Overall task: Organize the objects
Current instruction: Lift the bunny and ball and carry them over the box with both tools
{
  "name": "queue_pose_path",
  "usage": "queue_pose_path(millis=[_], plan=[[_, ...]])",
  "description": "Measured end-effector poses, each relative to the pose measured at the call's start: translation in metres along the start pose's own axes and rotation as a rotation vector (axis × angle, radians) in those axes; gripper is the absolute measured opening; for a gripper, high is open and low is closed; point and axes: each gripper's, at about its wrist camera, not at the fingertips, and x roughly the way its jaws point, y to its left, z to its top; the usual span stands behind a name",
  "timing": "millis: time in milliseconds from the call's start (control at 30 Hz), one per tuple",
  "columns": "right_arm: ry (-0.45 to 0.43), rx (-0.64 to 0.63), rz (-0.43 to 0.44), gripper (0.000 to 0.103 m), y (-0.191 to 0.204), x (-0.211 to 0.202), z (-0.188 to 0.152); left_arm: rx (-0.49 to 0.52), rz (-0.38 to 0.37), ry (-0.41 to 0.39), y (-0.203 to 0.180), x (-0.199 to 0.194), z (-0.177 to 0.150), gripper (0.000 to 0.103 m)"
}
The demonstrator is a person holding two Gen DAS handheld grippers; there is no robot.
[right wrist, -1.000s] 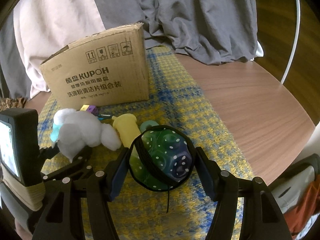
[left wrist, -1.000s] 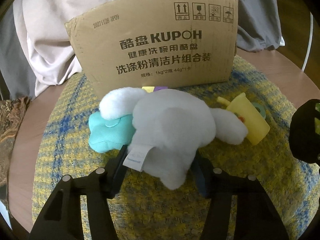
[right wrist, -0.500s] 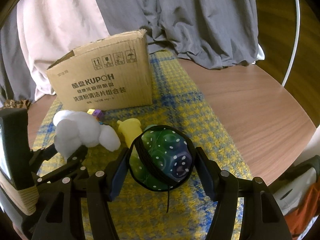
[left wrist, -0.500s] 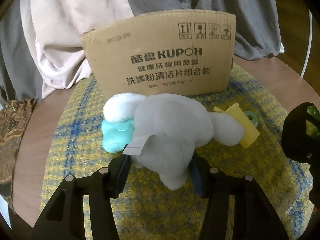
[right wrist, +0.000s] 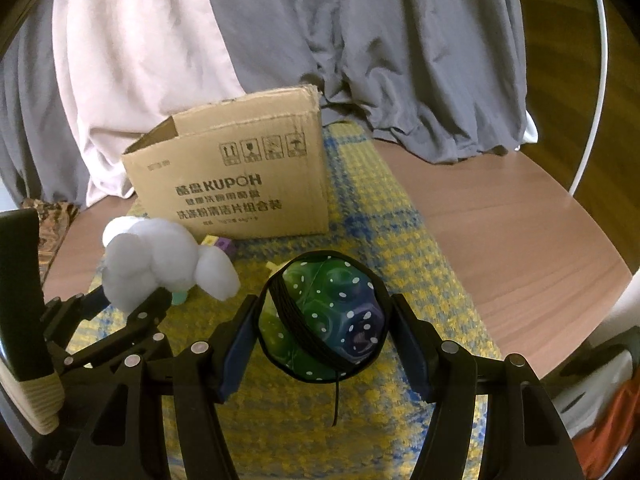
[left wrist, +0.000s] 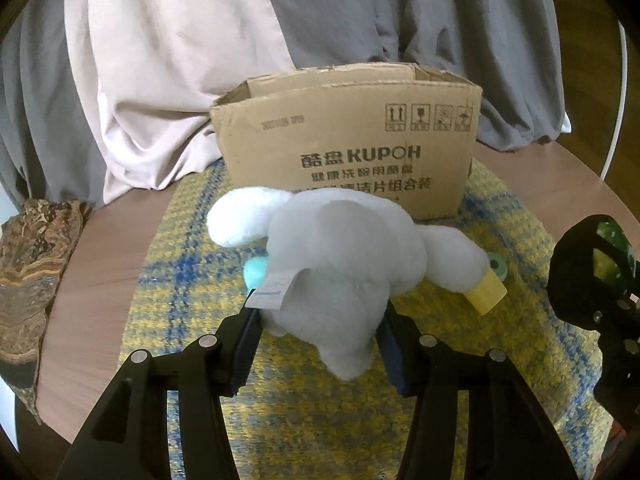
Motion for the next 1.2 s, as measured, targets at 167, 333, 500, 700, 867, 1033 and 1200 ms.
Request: queue_pose_path(millis=[167, 333, 500, 700, 867, 1033, 1200], plan=[[-0.02, -0.008, 0.007, 0.064, 0.004, -0.006, 0.008, -0.015, 0.006, -0.005, 0.008, -0.005, 0.006, 0.052], [-0.041, -0.019, 0.01, 0.064, 0.007, -0.013, 0.017, -0.027, 0.01, -0.03, 0.012, -0.012, 0.015, 0.052], [-0.066, -0.03, 0.01, 0.064, 0.01, -0.021, 0.028, -0.037, 0.009, -0.052, 0.016, -0.019, 0.023, 0.052], [-0.095, -0.047, 0.01, 0.064, 0.016, -0.029, 0.042, -0.053, 0.006, -0.078, 0.021, -0.025, 0.037, 0.052], [-0.11, -0.052, 0.014, 0.064, 0.018, -0.032, 0.052, -0.059, 0.004, -0.096, 0.024, -0.031, 0.047, 0.052], [-0.129, -0.054, 0.015, 0.064, 0.017, -0.036, 0.064, -0.066, -0.001, -0.112, 0.026, -0.034, 0.057, 0.052], [-0.15, -0.062, 0.018, 0.064, 0.019, -0.041, 0.078, -0.069, -0.002, -0.139, 0.027, -0.041, 0.071, 0.052]])
